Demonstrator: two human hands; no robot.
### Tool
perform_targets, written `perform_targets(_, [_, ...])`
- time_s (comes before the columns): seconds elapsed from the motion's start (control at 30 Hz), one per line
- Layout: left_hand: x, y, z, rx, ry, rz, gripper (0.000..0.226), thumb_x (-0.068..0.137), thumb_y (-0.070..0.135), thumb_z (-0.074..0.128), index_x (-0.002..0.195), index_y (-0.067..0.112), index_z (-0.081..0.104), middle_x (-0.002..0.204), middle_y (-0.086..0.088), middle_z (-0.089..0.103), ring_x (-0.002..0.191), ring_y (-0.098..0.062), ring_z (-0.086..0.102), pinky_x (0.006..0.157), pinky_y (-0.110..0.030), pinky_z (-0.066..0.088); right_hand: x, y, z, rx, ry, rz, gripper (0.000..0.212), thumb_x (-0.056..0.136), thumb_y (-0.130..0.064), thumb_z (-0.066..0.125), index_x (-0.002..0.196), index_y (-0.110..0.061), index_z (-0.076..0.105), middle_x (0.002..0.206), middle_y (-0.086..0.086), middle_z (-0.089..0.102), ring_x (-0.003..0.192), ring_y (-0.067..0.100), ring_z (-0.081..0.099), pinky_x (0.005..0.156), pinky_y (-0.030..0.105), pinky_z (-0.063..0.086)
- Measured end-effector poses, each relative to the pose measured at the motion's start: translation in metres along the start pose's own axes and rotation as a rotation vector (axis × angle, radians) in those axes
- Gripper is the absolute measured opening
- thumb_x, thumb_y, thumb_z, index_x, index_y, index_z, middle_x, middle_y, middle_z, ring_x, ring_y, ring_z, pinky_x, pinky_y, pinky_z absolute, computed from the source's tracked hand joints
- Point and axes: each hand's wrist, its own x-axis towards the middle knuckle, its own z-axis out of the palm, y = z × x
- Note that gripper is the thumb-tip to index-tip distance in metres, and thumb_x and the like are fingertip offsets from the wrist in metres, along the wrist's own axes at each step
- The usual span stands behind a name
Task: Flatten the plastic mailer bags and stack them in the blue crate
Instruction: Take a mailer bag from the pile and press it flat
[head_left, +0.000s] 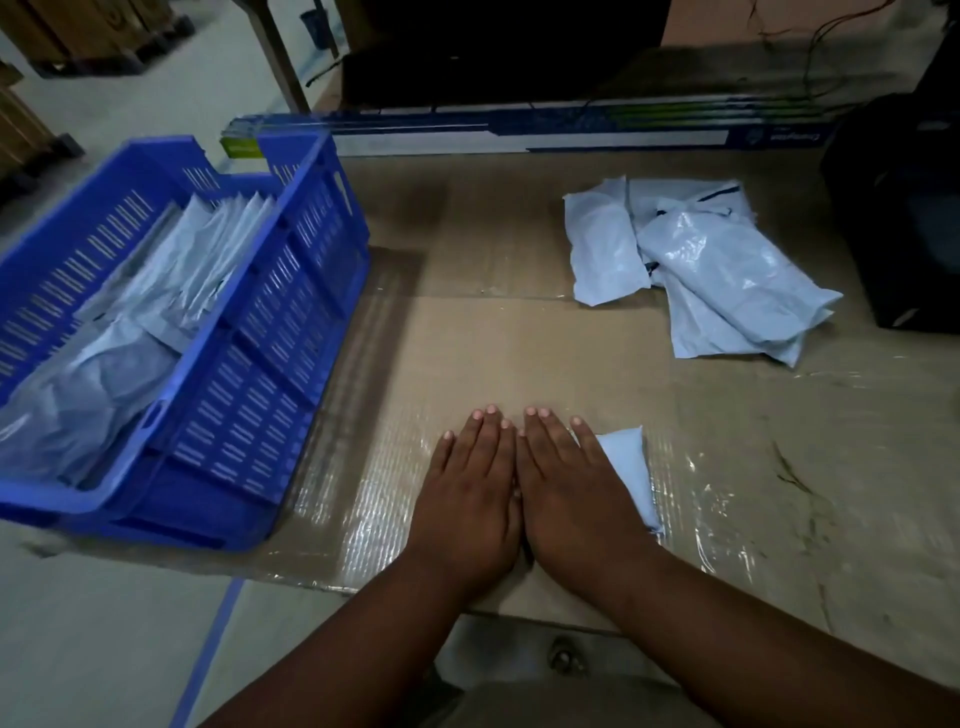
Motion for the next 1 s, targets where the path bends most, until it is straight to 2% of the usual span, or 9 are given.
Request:
perform_targets(0.13, [0.001, 0.002, 0.001, -0.006, -0.006, -0.009, 0.069, 0.100, 0.035, 0.040, 0.163, 0.009, 0.033, 0.173, -0.012, 0.023, 0.161, -0.026, 0.015, 0.126, -0.053, 0.022, 0.001, 0.003, 0.001, 0.058, -0.012, 0.014, 0.065, 0.099, -0.026, 0.035, 0.158, 0.001, 0.039, 0.168, 0.022, 0.031, 0.157, 0.035, 0.028, 0.129, 0.050, 0.010])
perform_targets(0.3, [0.001, 0.002, -0.001, -0.002, -0.025, -0.022, 0.071, 0.101, 0.035, 0.039, 0.165, 0.009, 0.026, 0.174, -0.011, 0.017, 0.162, -0.024, 0.010, 0.128, -0.052, 0.019, -0.002, 0.007, -0.004, 0.118, -0.060, 0.015, 0.067, 0.102, -0.028, 0.034, 0.164, -0.004, 0.026, 0.174, 0.016, 0.016, 0.162, 0.030, 0.012, 0.131, 0.046, 0.005])
perform_targets(0.47, [0.002, 0.002, 0.001, -0.008, -0.007, -0.013, 0.068, 0.103, 0.035, 0.036, 0.165, 0.010, 0.026, 0.174, -0.009, 0.016, 0.162, -0.022, 0.009, 0.129, -0.051, 0.017, -0.002, 0.009, -0.006, 0.156, -0.086, 0.031, 0.065, 0.106, -0.032, 0.027, 0.166, -0.007, 0.021, 0.175, 0.013, 0.010, 0.163, 0.027, 0.004, 0.130, 0.051, 0.013])
perform_targets(0.67, [0.001, 0.002, -0.002, -0.005, 0.004, -0.013, 0.069, 0.100, 0.037, 0.039, 0.164, 0.010, 0.032, 0.173, -0.009, 0.022, 0.162, -0.023, 0.015, 0.126, -0.052, 0.024, 0.000, 0.011, -0.011, 0.211, -0.122, 0.032, 0.066, 0.105, -0.034, 0.024, 0.165, -0.008, 0.026, 0.175, 0.013, 0.016, 0.162, 0.028, 0.010, 0.128, 0.054, 0.019])
perform_targets(0.73, [0.002, 0.005, -0.005, 0.034, -0.010, -0.039, 0.069, 0.099, 0.038, 0.037, 0.162, 0.010, 0.035, 0.172, -0.010, 0.025, 0.161, -0.024, 0.019, 0.126, -0.053, 0.024, 0.002, 0.013, -0.016, 0.222, -0.149, 0.017, 0.069, 0.103, -0.037, 0.017, 0.166, -0.010, 0.023, 0.176, 0.011, 0.012, 0.163, 0.026, 0.006, 0.129, 0.053, 0.015])
perform_targets(0.83, [0.007, 0.015, -0.012, 0.064, -0.001, -0.058, 0.069, 0.099, 0.038, 0.032, 0.158, 0.006, 0.042, 0.167, -0.015, 0.035, 0.158, -0.029, 0.026, 0.127, -0.055, 0.023, 0.000, 0.016, -0.024, 0.248, -0.189, 0.025, 0.078, 0.097, -0.042, 0.003, 0.167, -0.012, 0.019, 0.176, 0.009, 0.008, 0.163, 0.023, 0.000, 0.131, 0.048, 0.001])
perform_targets(0.9, [0.013, 0.025, -0.014, 0.041, 0.044, -0.012, 0.066, 0.099, 0.035, 0.035, 0.156, 0.004, 0.045, 0.165, -0.017, 0.038, 0.157, -0.032, 0.029, 0.126, -0.054, 0.025, -0.006, 0.021, -0.029, 0.206, -0.144, 0.067, 0.078, 0.097, -0.040, 0.004, 0.166, -0.010, 0.024, 0.175, 0.011, 0.014, 0.163, 0.025, 0.007, 0.131, 0.045, -0.002])
perform_targets(1.0, [0.020, 0.037, -0.004, -0.022, 0.089, 0.085, 0.062, 0.099, 0.029, 0.044, 0.155, 0.002, 0.047, 0.165, -0.018, 0.039, 0.157, -0.032, 0.030, 0.125, -0.053, 0.029, -0.019, 0.033, -0.028, 0.071, -0.048, 0.096, 0.065, 0.099, -0.029, 0.026, 0.156, -0.004, 0.045, 0.164, 0.017, 0.040, 0.155, 0.032, 0.034, 0.128, 0.046, 0.005])
